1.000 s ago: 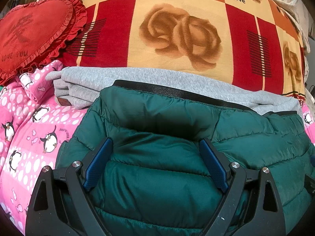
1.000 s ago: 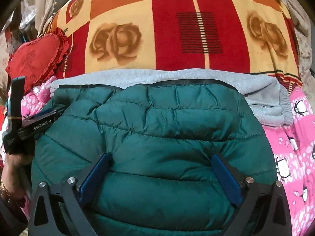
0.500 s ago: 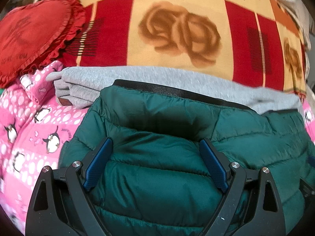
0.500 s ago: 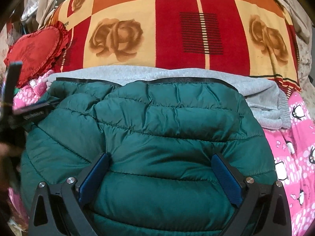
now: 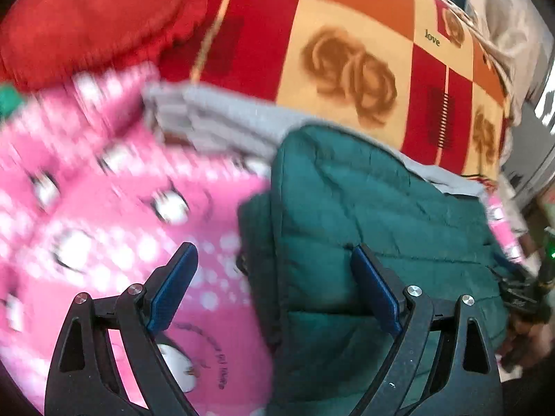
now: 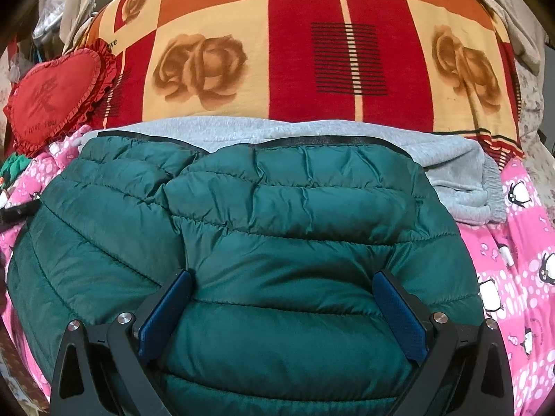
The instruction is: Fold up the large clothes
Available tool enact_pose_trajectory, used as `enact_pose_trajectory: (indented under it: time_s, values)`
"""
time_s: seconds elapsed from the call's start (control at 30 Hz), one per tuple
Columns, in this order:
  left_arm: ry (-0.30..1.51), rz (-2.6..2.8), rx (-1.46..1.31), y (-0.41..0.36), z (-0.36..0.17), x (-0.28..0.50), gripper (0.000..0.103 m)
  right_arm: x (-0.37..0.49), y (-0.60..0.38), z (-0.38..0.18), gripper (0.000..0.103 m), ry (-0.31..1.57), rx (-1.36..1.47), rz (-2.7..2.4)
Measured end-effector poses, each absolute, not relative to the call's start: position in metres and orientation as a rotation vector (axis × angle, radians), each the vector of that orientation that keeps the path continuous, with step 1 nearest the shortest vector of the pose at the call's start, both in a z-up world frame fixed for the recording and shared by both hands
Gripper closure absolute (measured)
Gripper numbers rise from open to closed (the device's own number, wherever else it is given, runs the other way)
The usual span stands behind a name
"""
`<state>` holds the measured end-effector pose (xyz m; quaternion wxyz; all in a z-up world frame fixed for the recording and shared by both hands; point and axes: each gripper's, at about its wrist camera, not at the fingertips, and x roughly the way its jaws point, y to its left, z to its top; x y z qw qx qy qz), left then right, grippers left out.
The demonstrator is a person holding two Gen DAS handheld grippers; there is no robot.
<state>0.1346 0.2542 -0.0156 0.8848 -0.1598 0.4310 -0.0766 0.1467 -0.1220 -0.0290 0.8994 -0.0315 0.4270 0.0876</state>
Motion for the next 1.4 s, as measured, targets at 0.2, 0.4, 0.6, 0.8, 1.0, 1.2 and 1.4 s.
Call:
enact_pose_trajectory:
  time_s: [0.2,0.4,0.6,0.8,1.0,1.2,1.4]
  values:
    - [0.97,-0.334,-0.568,0.268,-0.049,0.161,0.013,0.146,-0.123,-0.029,0.0,0.884,-0.071,0.187]
    - [0.975,-0.422,-0.555,0.267,-0.053,0.173,0.01,0.148,-0.122,-0.031,0.0,0.886,-0.077,0.188]
    - [0.905,-0.477,-0.561,0.265,-0.052,0.167,0.048,0.149,-0.121,-0.032,0.0,0.886,-0.081,0.186]
    - [0.827,-0.431,-0.451,0.251,-0.044,0.154,0.061,0.15,-0.123,-0.029,0.0,0.896,-0.075,0.196]
    - [0.773,-0.297,-0.302,0.234,-0.042,0.144,0.061,0.137,-0.189,0.009,0.001,0.758,0.072,0.106]
    - [0.766,-0.284,-0.308,0.235,-0.048,0.147,0.061,0.111,-0.31,-0.002,0.001,0.677,0.377,-0.007]
    - [0.767,-0.285,-0.342,0.239,-0.052,0.145,0.06,0.116,-0.319,-0.009,0.001,0.669,0.467,0.129]
